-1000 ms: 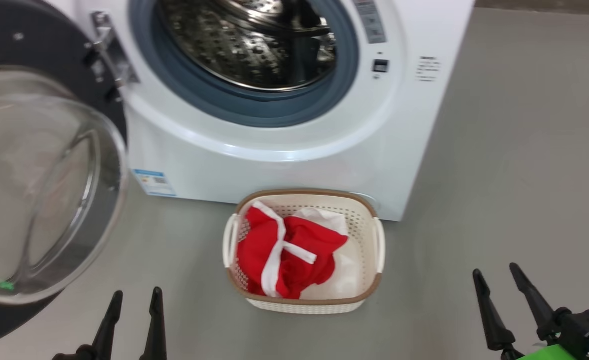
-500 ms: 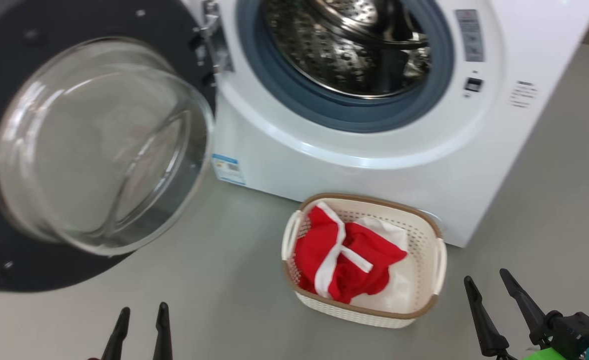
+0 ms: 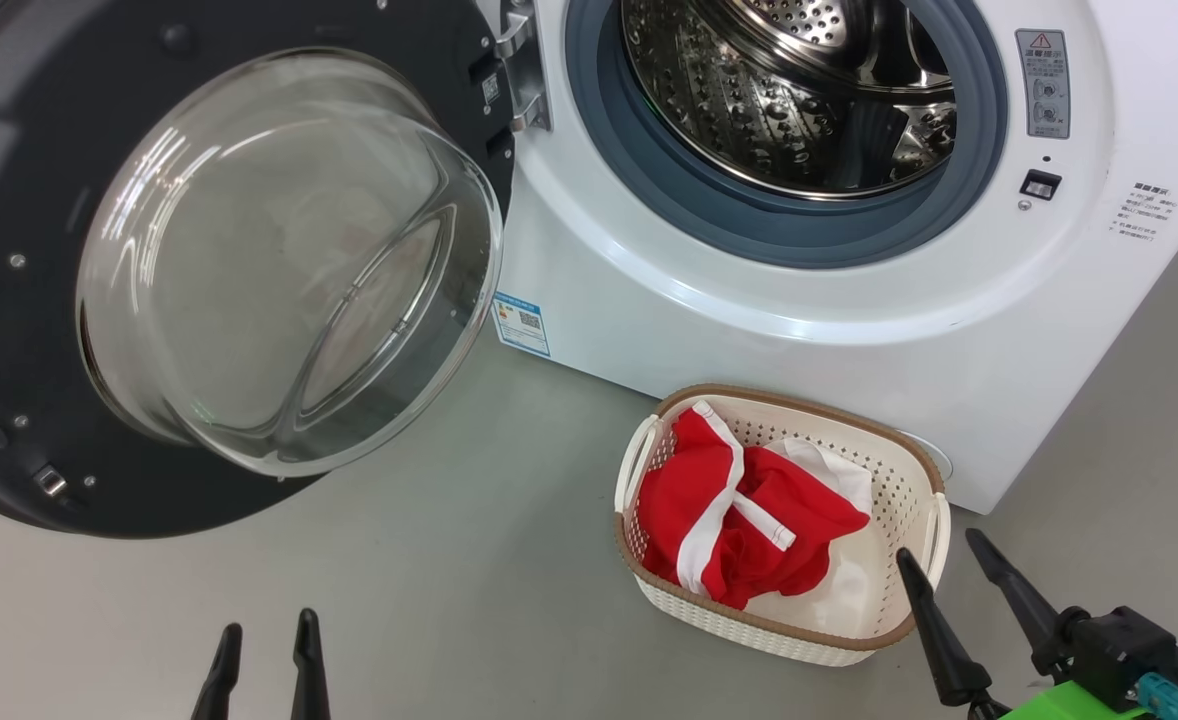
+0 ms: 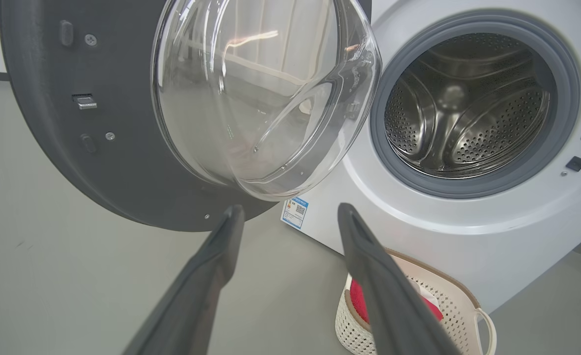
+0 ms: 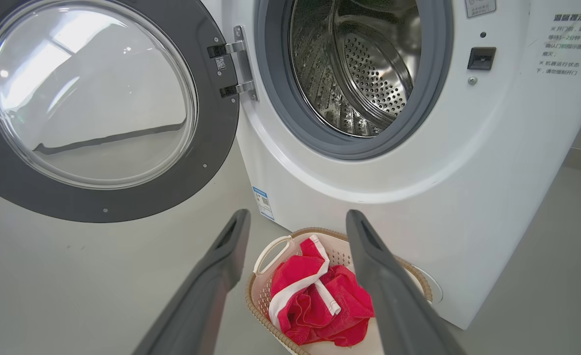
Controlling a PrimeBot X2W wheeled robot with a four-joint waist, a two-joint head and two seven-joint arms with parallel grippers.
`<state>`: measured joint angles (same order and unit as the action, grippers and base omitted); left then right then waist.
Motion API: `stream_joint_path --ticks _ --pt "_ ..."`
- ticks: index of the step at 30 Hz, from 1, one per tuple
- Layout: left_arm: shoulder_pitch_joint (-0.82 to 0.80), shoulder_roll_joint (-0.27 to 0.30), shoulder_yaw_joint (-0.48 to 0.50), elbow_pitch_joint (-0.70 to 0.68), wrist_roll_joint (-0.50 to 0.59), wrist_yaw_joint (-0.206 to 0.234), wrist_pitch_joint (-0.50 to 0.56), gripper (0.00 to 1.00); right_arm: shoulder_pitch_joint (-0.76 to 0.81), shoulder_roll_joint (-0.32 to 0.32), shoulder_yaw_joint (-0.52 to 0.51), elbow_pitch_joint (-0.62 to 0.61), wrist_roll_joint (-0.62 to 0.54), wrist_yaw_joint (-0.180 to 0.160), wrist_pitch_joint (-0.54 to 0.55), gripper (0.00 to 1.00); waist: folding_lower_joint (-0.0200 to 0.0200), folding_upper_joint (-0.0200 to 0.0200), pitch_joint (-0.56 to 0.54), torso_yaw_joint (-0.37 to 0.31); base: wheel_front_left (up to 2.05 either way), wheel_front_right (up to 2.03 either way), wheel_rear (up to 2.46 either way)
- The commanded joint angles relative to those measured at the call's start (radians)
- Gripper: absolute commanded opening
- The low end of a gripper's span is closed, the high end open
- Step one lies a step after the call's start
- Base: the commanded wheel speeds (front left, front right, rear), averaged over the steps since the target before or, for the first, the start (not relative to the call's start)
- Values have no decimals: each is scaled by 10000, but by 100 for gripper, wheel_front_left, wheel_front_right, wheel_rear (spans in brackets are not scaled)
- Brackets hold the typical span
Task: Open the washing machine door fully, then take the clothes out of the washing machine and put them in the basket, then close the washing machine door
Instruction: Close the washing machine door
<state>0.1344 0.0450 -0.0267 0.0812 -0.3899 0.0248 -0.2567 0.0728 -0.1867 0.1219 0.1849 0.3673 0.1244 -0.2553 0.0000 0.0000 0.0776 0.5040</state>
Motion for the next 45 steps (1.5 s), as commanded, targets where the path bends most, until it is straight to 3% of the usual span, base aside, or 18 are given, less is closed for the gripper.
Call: stream_joint_path --ticks 1,8,9,11,12,17,23,28,32,37,38,45 --pt "-43 53 368 -297 -65 61 -51 100 -357 -182 297 -164 41 63 -65 100 0 0 1 8 0 0 0" --pt "16 53 398 -424 -97 33 -51 100 -396 -203 397 -90 112 63 -65 100 0 0 -60 -4 0 0 0" --pt "-8 53 393 -453 -157 -11 -51 64 -389 -197 395 -89 117 63 -65 100 0 0 -69 -11 0 0 0" --pt "-89 53 409 -535 -276 -123 -51 18 -360 -176 369 -100 121 63 -65 100 0 0 -81 -22 0 0 0" --pt "-161 53 438 -612 -289 -180 -51 0 -341 -163 347 -111 118 63 -65 100 0 0 -79 -25 0 0 0" --pt "-833 53 1067 -1402 -344 -521 -51 0 -233 -57 239 -163 84 63 -65 100 0 0 -48 -26 0 0 0" --pt "-2326 53 2925 -2697 151 -1114 -51 0 -178 54 126 -240 19 63 -65 100 0 0 97 4 0 0 0" --pt "-4160 454 4349 -2596 -219 -1474 -51 0 -226 18 30 -290 -21 63 -65 100 0 0 323 59 0 0 0" --pt "-5855 1377 5062 -1528 -1074 -1539 -51 0 -293 -17 -1 -306 -42 63 -65 100 0 0 475 103 0 0 0" --pt "-7323 2517 5191 518 -2161 -1550 61 0 -369 -48 -19 -345 -70 63 -65 100 0 0 632 139 0 0 0" --pt "-7991 2960 5283 1518 -2766 -1551 370 0 -367 -54 -50 -368 -73 63 -65 100 0 0 703 154 0 0 0" --pt "-9674 4253 5353 5054 -4462 -1553 2895 0 -272 -84 -220 -467 -115 63 -65 100 0 0 923 203 0 0 0"
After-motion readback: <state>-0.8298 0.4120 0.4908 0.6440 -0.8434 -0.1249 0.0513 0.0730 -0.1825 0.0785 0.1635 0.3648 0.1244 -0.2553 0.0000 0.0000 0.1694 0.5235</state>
